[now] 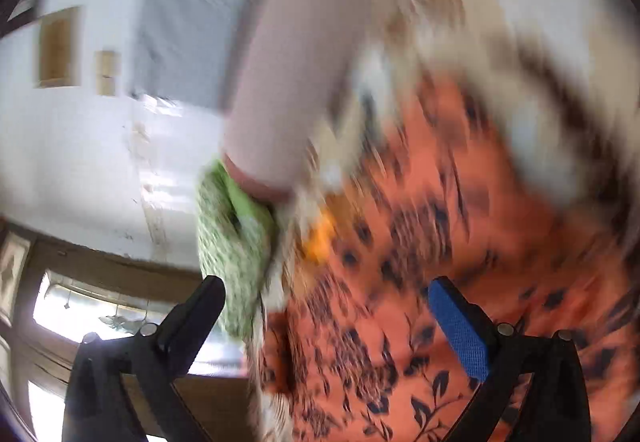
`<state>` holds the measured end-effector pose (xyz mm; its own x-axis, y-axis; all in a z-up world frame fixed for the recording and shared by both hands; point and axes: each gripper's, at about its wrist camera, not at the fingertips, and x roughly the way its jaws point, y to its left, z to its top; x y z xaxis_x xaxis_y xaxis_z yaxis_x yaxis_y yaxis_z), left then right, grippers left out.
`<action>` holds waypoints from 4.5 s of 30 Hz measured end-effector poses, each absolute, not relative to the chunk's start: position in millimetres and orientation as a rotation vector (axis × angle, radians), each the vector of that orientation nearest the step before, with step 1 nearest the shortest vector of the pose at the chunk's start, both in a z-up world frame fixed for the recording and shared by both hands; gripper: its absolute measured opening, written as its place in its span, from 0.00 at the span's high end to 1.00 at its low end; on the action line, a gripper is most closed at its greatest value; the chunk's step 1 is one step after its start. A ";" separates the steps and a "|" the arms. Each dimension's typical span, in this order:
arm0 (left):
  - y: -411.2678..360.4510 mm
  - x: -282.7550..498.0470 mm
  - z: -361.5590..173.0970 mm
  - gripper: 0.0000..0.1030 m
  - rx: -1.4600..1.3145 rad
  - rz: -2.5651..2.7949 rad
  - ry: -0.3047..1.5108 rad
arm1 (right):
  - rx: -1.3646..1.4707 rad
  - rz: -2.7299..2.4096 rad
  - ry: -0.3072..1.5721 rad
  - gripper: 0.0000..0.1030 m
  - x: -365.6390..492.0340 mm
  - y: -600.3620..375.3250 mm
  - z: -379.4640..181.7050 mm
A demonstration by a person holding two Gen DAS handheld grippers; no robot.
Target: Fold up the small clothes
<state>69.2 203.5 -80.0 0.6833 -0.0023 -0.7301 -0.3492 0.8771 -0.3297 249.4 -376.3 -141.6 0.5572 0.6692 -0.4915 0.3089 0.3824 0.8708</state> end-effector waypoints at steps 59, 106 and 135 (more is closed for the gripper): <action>318.8 191.3 -119.0 0.23 -0.952 0.175 0.699 | 0.620 0.389 1.038 0.01 243.3 -292.8 -80.7; 38.0 230.9 -82.8 0.32 -0.187 -0.114 0.870 | 0.912 0.325 0.841 0.01 189.3 -416.6 -64.0; 126.3 213.9 -149.3 0.79 -0.245 0.033 0.988 | 0.579 0.060 1.175 0.86 268.8 -372.1 -106.9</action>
